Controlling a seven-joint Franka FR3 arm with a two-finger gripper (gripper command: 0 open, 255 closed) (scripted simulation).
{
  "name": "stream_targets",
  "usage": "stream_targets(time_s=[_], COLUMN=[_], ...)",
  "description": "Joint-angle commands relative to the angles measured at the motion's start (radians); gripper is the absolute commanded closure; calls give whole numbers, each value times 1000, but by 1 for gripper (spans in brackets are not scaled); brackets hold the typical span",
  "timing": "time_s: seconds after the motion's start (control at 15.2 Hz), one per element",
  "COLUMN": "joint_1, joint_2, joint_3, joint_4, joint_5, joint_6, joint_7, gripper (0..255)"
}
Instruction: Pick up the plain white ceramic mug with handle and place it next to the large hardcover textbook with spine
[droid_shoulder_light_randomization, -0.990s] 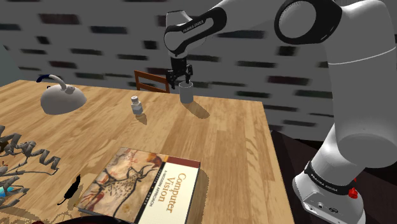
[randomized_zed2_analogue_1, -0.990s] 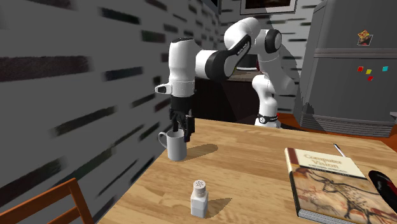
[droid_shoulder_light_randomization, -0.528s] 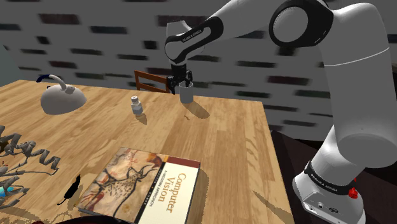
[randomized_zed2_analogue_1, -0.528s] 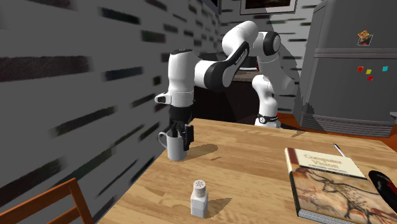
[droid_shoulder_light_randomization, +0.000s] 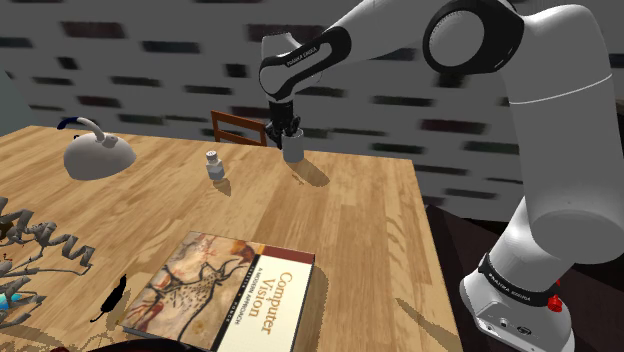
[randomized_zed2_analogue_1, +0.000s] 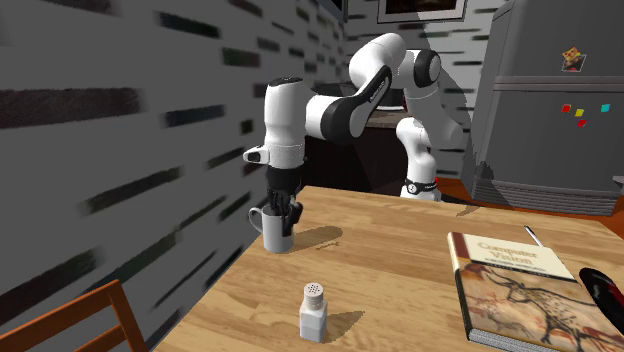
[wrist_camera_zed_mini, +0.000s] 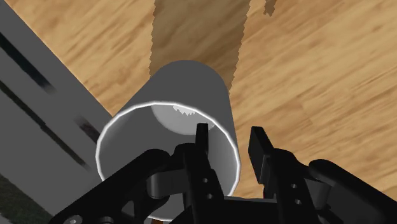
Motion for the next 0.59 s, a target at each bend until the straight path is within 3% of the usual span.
stream_targets(time_s=[0.0, 0.53], joint_1=[0, 0], joint_2=[0, -5], joint_3=[0, 0], joint_4=[0, 6], joint_5=[0, 0], joint_6=[0, -11], joint_7=[0, -1], gripper=[255, 255])
